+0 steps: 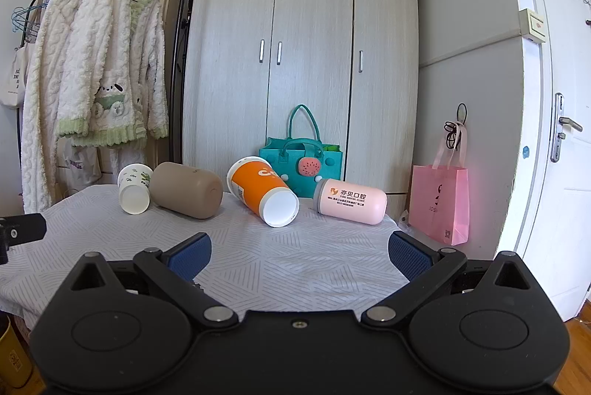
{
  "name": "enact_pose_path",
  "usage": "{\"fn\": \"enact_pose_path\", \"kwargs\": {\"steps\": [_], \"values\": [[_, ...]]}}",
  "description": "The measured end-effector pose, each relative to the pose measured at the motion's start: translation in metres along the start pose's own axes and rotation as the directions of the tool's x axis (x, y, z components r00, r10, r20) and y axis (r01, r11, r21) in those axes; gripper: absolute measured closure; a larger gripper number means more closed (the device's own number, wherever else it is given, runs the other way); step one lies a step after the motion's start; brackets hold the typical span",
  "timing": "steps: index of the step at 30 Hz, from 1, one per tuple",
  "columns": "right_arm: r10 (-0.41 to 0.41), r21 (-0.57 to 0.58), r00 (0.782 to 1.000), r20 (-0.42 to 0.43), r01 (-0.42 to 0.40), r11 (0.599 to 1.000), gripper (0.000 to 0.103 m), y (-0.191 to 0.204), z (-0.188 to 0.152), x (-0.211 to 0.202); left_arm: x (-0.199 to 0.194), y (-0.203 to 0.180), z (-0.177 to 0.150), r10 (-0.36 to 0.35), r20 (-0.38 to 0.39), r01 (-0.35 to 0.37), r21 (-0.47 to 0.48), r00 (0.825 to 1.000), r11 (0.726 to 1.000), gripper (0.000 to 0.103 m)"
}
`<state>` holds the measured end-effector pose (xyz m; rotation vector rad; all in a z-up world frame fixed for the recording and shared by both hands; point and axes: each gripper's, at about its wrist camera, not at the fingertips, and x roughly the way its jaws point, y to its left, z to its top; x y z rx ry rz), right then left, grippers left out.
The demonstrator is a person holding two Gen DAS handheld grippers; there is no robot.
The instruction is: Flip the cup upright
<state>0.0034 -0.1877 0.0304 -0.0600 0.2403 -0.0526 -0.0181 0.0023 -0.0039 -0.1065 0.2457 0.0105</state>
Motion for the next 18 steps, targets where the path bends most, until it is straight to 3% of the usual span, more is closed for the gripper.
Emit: {"fn": "enact_pose_path", "kwargs": {"steps": [18], "values": [[-0.012, -0.018, 1.000, -0.020, 0.011, 1.000, 0.000, 0.0014, -0.0025, 0.0035, -0.0005, 0.0019, 0.0015, 0.006, -0.029, -0.005, 0.019, 1.000, 1.000, 0.000]]}}
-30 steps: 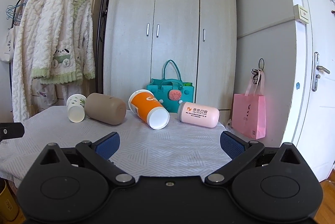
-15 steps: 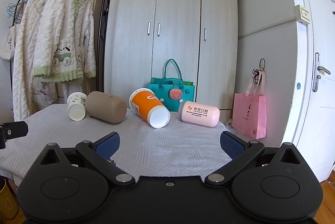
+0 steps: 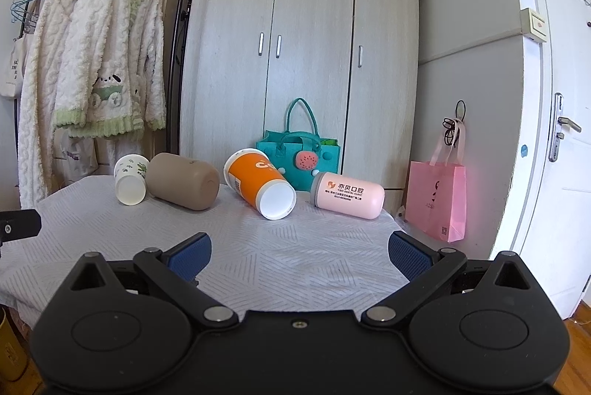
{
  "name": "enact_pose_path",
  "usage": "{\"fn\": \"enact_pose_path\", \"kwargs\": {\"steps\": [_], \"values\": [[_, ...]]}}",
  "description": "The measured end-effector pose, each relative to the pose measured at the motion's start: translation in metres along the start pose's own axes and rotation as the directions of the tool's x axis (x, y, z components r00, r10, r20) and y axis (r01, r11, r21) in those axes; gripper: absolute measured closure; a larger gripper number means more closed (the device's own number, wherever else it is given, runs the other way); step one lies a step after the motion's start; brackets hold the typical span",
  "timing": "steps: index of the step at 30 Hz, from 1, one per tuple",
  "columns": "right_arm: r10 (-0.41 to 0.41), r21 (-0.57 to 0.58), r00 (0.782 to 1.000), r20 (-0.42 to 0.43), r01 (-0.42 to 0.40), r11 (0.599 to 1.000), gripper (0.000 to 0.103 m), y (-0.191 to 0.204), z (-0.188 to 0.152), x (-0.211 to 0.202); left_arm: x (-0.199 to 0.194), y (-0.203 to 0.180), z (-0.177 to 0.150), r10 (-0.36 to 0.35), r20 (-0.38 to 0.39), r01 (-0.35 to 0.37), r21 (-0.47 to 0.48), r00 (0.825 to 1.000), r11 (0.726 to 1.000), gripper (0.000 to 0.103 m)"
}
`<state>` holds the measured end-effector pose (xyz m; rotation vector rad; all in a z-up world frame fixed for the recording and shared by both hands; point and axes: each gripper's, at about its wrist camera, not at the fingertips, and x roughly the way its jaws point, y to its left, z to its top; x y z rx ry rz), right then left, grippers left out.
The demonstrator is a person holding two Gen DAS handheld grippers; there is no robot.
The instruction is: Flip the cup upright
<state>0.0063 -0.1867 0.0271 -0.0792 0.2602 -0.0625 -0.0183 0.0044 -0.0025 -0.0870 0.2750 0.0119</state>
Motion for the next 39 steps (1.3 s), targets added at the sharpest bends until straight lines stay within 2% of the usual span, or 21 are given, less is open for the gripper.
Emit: {"fn": "enact_pose_path", "kwargs": {"steps": [20, 22, 25, 29, 33, 39], "values": [[0.009, -0.026, 1.000, -0.012, -0.009, 1.000, 0.000, 0.004, -0.002, 0.002, 0.003, -0.001, 0.005, 0.000, -0.049, 0.001, 0.004, 0.999, 1.000, 0.000], [0.038, -0.026, 0.999, -0.022, -0.038, 0.999, 0.000, 0.002, 0.000, 0.001, 0.004, -0.001, 0.009, 0.007, -0.060, -0.005, 0.018, 0.998, 1.000, 0.000], [0.131, -0.034, 0.991, -0.035, -0.132, 0.991, 0.000, -0.002, 0.009, -0.001, 0.009, 0.001, 0.019, 0.011, -0.091, -0.007, 0.037, 0.996, 0.999, 0.000], [0.273, -0.028, 0.960, -0.057, -0.275, 0.961, 0.000, -0.006, 0.029, 0.001, 0.015, 0.008, 0.037, 0.006, -0.117, 0.002, 0.074, 0.993, 0.997, 0.000], [0.367, -0.045, 0.926, -0.085, -0.372, 0.927, 0.000, -0.001, 0.050, 0.010, 0.021, 0.017, 0.061, 0.015, -0.110, -0.002, 0.117, 0.994, 0.993, 0.000], [0.518, -0.018, 0.841, -0.154, -0.527, 0.850, 0.000, 0.013, 0.077, 0.035, 0.032, 0.034, 0.093, 0.009, -0.085, 0.003, 0.149, 0.996, 0.989, 0.000]]}}
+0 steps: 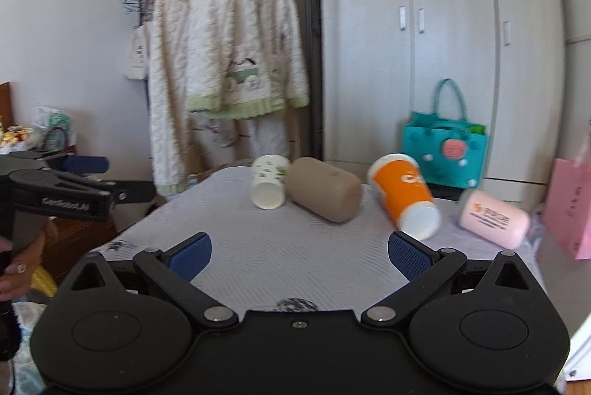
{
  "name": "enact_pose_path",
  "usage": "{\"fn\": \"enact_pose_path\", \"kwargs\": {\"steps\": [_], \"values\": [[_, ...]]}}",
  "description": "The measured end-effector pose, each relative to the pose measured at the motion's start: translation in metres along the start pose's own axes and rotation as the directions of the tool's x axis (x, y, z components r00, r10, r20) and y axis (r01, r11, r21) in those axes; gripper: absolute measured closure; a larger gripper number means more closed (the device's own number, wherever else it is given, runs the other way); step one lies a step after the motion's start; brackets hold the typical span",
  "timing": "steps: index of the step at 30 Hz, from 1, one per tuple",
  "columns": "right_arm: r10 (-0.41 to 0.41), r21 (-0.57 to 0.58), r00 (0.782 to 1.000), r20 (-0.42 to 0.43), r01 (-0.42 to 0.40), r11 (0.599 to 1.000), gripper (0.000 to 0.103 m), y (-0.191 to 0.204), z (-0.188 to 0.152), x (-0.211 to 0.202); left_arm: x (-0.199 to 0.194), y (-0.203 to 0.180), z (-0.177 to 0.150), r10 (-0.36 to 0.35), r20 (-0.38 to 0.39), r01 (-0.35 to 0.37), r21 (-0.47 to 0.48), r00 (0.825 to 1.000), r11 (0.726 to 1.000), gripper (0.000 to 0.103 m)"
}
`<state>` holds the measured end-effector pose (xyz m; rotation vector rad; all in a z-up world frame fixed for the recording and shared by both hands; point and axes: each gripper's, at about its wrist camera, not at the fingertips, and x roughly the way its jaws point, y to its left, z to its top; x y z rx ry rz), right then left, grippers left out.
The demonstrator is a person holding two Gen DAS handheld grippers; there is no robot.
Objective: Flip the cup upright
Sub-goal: 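Move the left tool to the tipped white leaf-print cup and close on it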
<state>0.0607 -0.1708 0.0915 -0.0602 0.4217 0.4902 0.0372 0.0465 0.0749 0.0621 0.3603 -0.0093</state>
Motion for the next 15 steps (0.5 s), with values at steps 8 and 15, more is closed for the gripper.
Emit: {"fn": "enact_pose_path", "kwargs": {"steps": [8, 15], "values": [[0.159, -0.047, 0.983, -0.090, -0.164, 0.985, 0.000, 0.017, 0.030, 0.056, 0.040, 0.039, 0.016, -0.033, -0.023, 0.031, -0.092, 0.999, 0.995, 0.000], [0.178, -0.112, 0.974, -0.143, -0.194, 0.974, 0.005, 0.030, 0.051, 0.115, 0.095, 0.073, 0.013, -0.130, -0.083, 0.107, -0.241, 0.988, 0.965, 0.000]]}}
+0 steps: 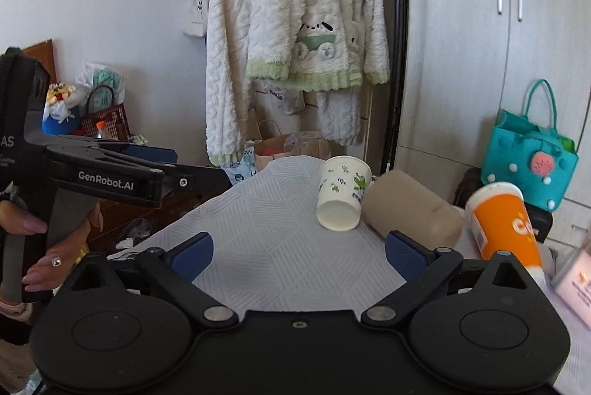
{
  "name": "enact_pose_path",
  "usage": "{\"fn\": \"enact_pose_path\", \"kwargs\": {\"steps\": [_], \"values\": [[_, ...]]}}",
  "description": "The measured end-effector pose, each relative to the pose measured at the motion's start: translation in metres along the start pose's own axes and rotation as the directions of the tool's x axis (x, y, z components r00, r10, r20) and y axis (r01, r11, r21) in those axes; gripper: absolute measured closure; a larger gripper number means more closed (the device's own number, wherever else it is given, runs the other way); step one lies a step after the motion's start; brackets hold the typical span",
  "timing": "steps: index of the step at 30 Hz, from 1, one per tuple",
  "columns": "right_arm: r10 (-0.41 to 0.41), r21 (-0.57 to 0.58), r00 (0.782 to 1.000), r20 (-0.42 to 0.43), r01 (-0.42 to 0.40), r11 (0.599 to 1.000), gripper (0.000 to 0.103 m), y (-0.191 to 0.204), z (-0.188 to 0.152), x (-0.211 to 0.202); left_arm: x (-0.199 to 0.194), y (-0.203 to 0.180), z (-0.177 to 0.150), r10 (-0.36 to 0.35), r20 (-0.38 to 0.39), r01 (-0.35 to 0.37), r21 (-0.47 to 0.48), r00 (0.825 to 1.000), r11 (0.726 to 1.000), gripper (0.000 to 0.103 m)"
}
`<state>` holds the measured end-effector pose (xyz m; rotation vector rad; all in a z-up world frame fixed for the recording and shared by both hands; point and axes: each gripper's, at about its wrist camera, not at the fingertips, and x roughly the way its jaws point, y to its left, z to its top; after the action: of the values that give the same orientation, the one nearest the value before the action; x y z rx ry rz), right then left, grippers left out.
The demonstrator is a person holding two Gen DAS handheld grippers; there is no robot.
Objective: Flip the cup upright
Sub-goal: 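Move the left tool to the tipped white leaf-print cup and close on it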
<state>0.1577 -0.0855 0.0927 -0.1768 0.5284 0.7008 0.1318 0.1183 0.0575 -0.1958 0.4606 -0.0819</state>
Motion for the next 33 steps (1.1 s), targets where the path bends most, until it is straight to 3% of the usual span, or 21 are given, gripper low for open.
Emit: {"fn": "enact_pose_path", "kwargs": {"steps": [6, 12, 16, 22, 29, 33], "values": [[-0.050, -0.131, 0.998, -0.026, 0.046, 0.990, 0.011, 0.006, 0.021, 0.048, 0.035, 0.025, 0.006, -0.041, -0.023, 0.039, -0.081, 0.999, 0.996, 0.000], [-0.093, -0.276, 0.993, -0.074, 0.069, 0.959, 0.016, 0.016, 0.042, 0.098, 0.079, 0.041, 0.021, -0.104, -0.096, 0.091, -0.131, 0.990, 0.987, 0.000], [-0.093, -0.245, 0.991, -0.094, 0.068, 0.967, 0.019, 0.006, 0.049, 0.114, 0.114, 0.048, 0.033, -0.170, -0.173, 0.138, -0.186, 0.970, 0.973, 0.000], [-0.059, -0.182, 0.997, -0.052, 0.048, 0.982, 0.019, -0.009, 0.044, 0.107, 0.166, 0.056, 0.039, -0.276, -0.278, 0.171, -0.349, 0.920, 0.922, 0.002], [-0.059, -0.181, 0.998, -0.023, 0.053, 0.982, 0.019, -0.014, 0.042, 0.099, 0.192, 0.046, 0.036, -0.287, -0.306, 0.149, -0.404, 0.908, 0.903, 0.004], [-0.053, -0.182, 0.998, -0.025, 0.048, 0.982, 0.019, -0.018, 0.039, 0.098, 0.195, 0.038, 0.032, -0.268, -0.314, 0.141, -0.373, 0.911, 0.917, 0.012]]}}
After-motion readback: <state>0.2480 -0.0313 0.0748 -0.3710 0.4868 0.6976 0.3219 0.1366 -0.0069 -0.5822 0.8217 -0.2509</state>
